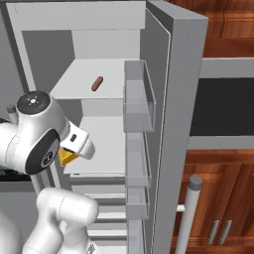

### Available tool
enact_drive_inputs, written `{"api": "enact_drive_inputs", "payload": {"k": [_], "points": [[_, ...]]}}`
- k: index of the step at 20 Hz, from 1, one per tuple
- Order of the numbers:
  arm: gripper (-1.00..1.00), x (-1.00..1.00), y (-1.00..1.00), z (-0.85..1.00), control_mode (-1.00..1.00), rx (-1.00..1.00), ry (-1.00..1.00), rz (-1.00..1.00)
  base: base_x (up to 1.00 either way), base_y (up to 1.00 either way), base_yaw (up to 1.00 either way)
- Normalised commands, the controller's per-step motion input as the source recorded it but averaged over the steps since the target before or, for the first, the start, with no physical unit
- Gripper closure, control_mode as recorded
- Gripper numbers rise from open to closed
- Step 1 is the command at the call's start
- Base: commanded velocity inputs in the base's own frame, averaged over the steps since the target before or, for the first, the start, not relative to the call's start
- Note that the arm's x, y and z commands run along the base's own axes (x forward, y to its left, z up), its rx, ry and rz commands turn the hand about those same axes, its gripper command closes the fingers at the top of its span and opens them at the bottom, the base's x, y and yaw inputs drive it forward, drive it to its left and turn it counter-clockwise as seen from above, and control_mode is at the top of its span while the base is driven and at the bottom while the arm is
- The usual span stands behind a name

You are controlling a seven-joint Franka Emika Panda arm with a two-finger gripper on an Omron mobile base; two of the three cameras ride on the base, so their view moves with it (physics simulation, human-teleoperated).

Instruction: Retrieve the sausage and cheese from the fridge and place them on the cutting board on the counter.

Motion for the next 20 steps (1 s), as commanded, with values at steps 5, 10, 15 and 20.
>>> {"api": "enact_drive_inputs", "payload": {"k": [5,10,15,20], "points": [[1.00,-0.36,0.01,0.70,-1.00,-0.02,0.03,-0.07,0.00,0.00,0.00],[1.00,-0.36,0.17,0.00,-1.00,-0.11,-0.09,-0.03,0.00,0.00,0.00],[1.00,-0.51,0.08,0.00,-1.00,-0.07,-0.27,-0.03,0.00,0.00,0.00],[1.00,-0.40,0.00,0.00,-1.00,-0.01,-0.23,-0.03,0.00,0.00,0.00]]}}
